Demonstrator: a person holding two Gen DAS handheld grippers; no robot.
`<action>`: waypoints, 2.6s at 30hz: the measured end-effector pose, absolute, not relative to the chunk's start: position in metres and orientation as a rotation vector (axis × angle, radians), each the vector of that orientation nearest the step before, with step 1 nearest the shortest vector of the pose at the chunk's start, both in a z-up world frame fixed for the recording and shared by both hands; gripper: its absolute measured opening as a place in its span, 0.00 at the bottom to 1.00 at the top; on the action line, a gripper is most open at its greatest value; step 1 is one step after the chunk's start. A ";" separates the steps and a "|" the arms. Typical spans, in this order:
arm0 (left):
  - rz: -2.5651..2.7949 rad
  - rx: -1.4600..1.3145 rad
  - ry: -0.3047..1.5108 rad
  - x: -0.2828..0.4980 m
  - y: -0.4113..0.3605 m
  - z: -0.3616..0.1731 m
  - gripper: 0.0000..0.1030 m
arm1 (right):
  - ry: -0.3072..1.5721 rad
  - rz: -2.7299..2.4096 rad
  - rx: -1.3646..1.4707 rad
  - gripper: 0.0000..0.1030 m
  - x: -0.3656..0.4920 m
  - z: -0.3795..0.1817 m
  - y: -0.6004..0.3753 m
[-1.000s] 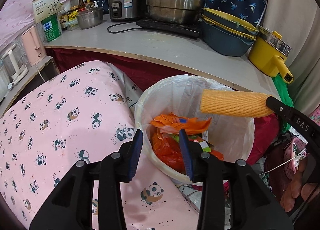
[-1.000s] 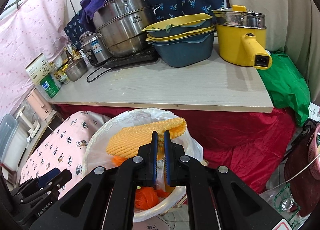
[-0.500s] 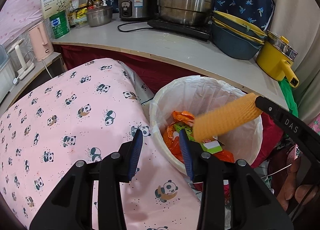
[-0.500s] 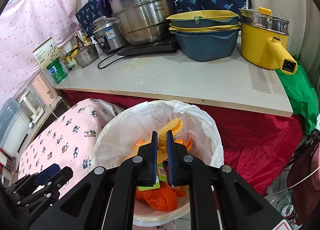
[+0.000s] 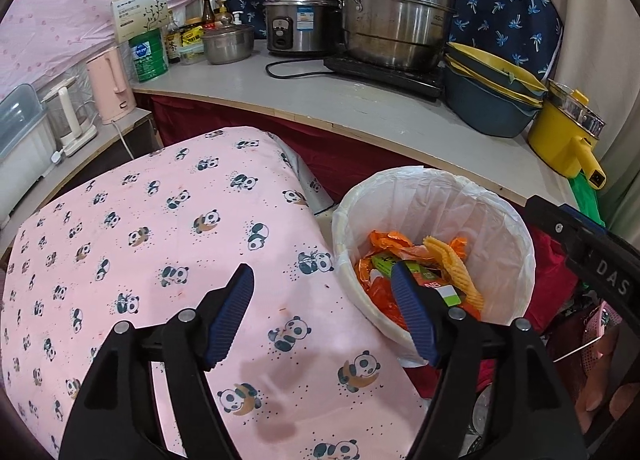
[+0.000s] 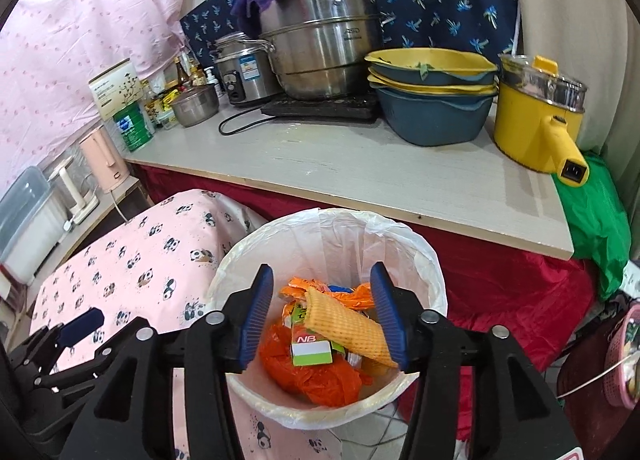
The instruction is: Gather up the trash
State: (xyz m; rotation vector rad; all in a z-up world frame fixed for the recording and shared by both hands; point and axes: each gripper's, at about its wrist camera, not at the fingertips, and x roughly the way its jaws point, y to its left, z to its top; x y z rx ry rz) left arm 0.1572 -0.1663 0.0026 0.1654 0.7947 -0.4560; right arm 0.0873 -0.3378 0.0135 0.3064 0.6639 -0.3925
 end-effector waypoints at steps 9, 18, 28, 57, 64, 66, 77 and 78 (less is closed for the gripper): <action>-0.424 0.171 0.769 0.136 -0.150 0.009 0.77 | 0.686 -0.357 0.224 0.69 0.069 0.023 -0.308; -0.396 0.190 0.759 0.114 -0.130 0.007 0.84 | 0.735 -0.348 0.135 0.82 0.047 0.016 -0.282; -0.376 0.195 0.808 0.097 -0.121 -0.006 0.85 | 0.770 -0.336 0.133 0.88 0.024 0.005 -0.279; -0.319 0.204 0.820 0.094 -0.139 -0.015 0.85 | 0.806 -0.323 0.116 0.88 0.022 -0.011 -0.288; -0.317 0.212 0.827 0.094 -0.140 -0.017 0.85 | 0.807 -0.325 0.116 0.88 0.022 -0.011 -0.287; -0.318 0.214 0.829 0.093 -0.140 -0.018 0.85 | 0.807 -0.323 0.117 0.88 0.022 -0.012 -0.288; -0.320 0.215 0.833 0.092 -0.139 -0.020 0.85 | 0.807 -0.323 0.116 0.88 0.022 -0.013 -0.287; -0.320 0.216 0.832 0.092 -0.139 -0.020 0.85 | 0.806 -0.322 0.115 0.88 0.022 -0.013 -0.287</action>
